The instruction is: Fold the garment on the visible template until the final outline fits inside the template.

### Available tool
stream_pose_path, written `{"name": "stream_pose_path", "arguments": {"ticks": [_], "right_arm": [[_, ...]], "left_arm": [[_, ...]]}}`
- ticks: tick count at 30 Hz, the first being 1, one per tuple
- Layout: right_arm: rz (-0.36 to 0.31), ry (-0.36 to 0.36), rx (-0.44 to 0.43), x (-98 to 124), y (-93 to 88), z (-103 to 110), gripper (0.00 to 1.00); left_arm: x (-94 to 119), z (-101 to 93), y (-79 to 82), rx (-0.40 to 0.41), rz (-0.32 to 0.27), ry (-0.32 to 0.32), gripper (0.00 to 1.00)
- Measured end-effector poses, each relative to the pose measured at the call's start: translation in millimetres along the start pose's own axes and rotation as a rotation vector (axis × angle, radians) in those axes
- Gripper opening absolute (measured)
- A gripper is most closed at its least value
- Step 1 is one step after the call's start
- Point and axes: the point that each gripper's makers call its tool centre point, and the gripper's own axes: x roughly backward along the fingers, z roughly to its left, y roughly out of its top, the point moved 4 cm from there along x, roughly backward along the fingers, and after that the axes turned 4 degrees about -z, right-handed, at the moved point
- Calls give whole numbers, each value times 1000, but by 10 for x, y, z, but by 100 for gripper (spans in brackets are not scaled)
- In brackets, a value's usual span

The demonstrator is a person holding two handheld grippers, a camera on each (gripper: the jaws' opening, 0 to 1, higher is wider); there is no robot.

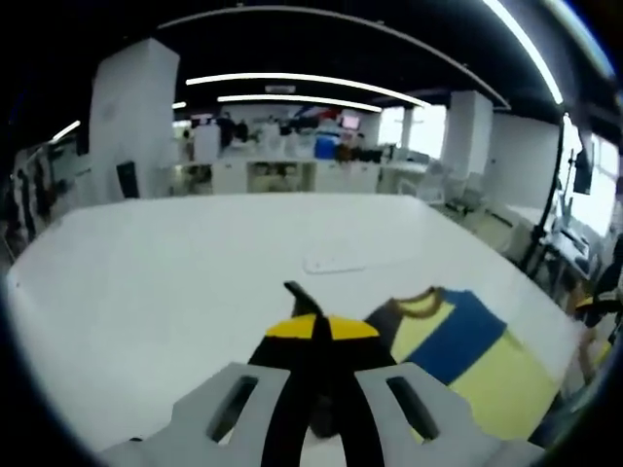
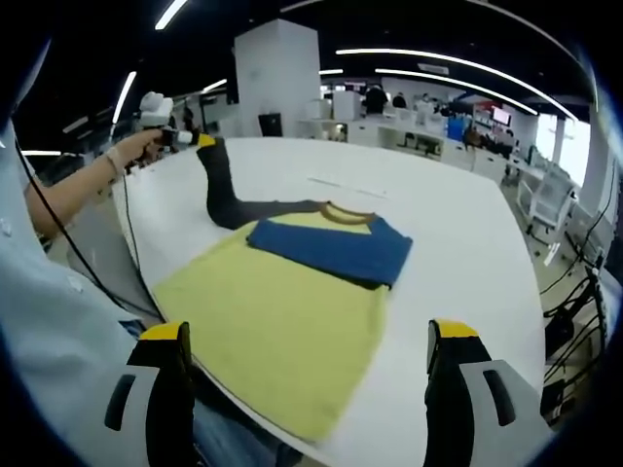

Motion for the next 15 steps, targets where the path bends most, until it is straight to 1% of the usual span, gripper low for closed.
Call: {"name": "stream_pose_path", "arguments": {"ticks": [4,13,15], "right_arm": [[0,-6,-4,21,-21,-11,100],[-11,5,-2,41,-14,16,100],[-9,5,-1,45,-19,11,100]], "left_arm": [[-25,-123,85,-6,-22,-26,0],[-108,-375,194,-36,-38,-68,0],[-141,-456,208,-30,-42,-100,0]]}}
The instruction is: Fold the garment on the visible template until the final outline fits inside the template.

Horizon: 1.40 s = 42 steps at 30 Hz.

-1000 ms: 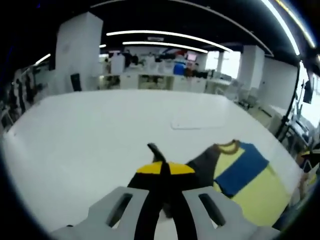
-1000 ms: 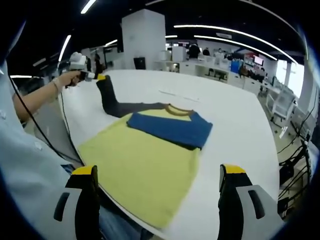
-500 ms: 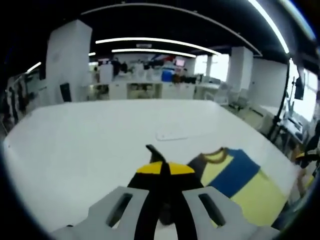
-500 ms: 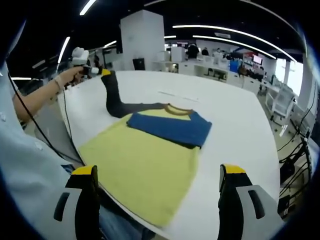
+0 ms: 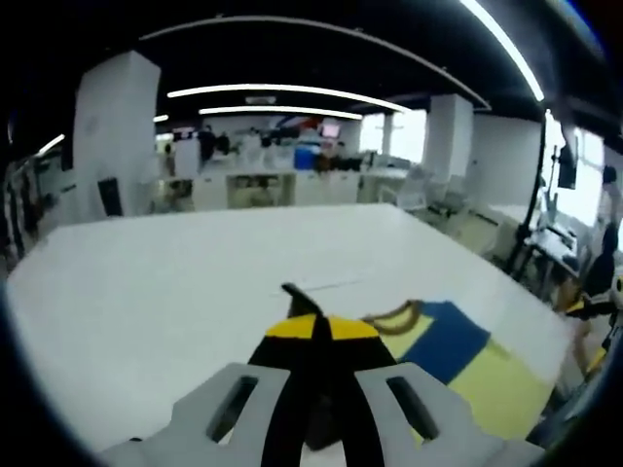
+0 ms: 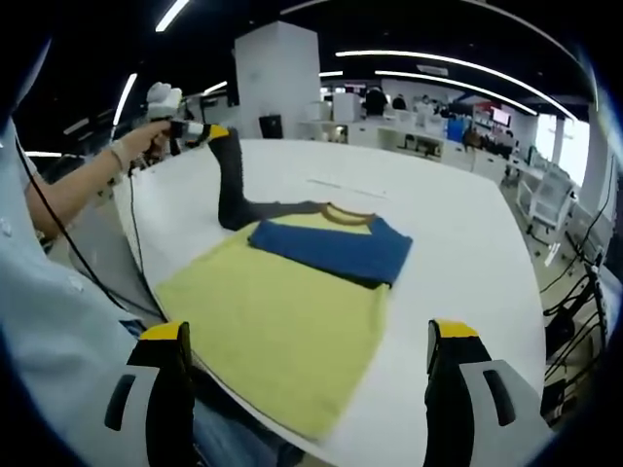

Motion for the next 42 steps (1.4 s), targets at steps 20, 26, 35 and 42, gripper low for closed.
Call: {"name": "stream_pose_path", "arguments": {"ticks": [20,26,35,42], "right_arm": [[7,5,4,51,-28,-74,100],[10,-3,-7,65,-52,-112,100],[10,-4,-10,91,-69,-158,100],[4,-4,-9,102,-63,-175,100]], "left_arm": [[-156,-341,189,-34,-38,-39,0],[-234,-449,216,-40,-44,-55,0],[-330,-618,288,-49,-62,-89,0],[-410,-752,292,-60,-59,-113,0]]}}
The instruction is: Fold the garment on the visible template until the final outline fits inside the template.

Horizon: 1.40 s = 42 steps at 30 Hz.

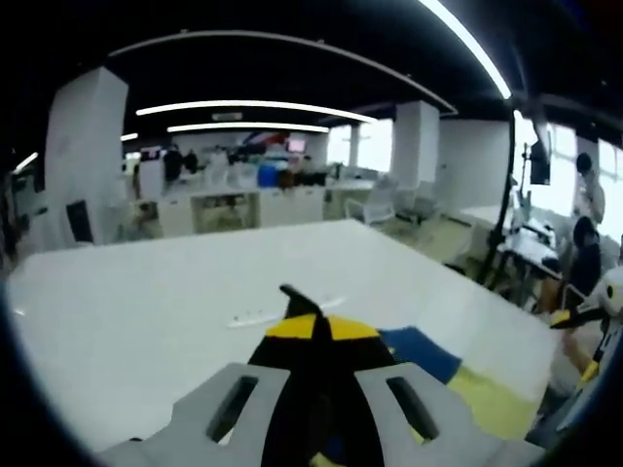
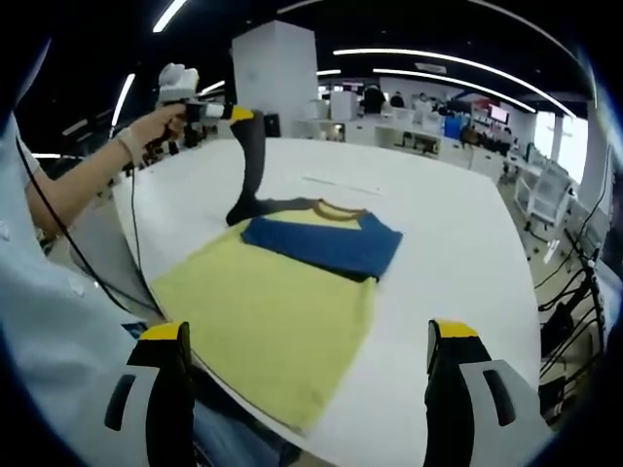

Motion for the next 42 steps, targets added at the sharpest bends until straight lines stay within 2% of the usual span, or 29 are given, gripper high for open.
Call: {"name": "stream_pose_path", "arguments": {"ticks": [22,33,42], "right_arm": [[3,8,16,91,-42,-56,100],[1,11,18,131,-44,-76,100],[2,3,2,162,-100,-93,100]], "left_arm": [[-159,-360,163,-11,-41,-57,0],[-274,-588,143,-24,-31,-103,0],[-379,-713,23,-19,-18,-119,0]]}}
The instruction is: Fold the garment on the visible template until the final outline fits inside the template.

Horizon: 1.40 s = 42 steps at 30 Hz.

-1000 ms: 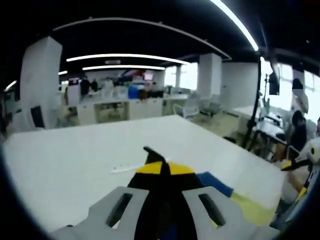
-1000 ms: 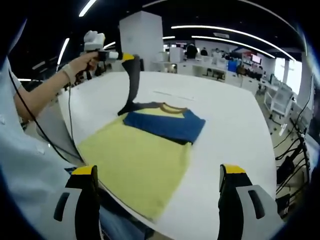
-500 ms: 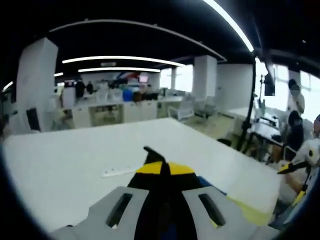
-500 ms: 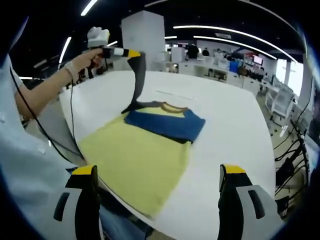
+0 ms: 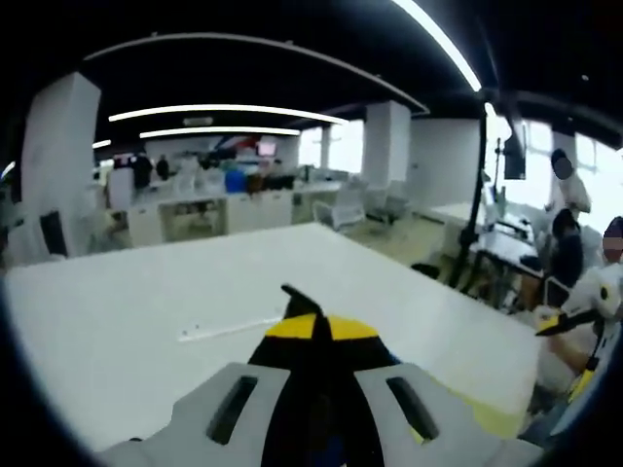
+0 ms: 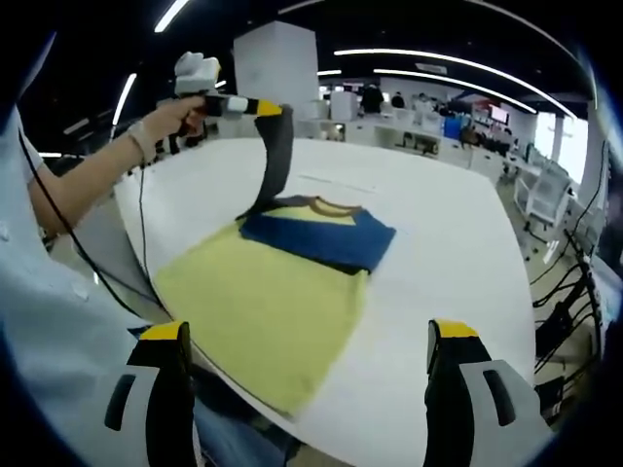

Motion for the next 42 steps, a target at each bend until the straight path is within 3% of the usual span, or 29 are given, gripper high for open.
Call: {"name": "stream_pose_path", "arguments": {"ticks": [10,18,42], "right_arm": [[2,7,-5,22,-31,1,100],[9,7,-4,58,-62,-14,100],[17,-1,-14,57,-88,-21,100]], "left_arm": [[-152,-92,-216,21,42,-7,0],[-221,-80,-252,40,25,31,0],[-449,-325,-714,64,136,-14,0]]}}
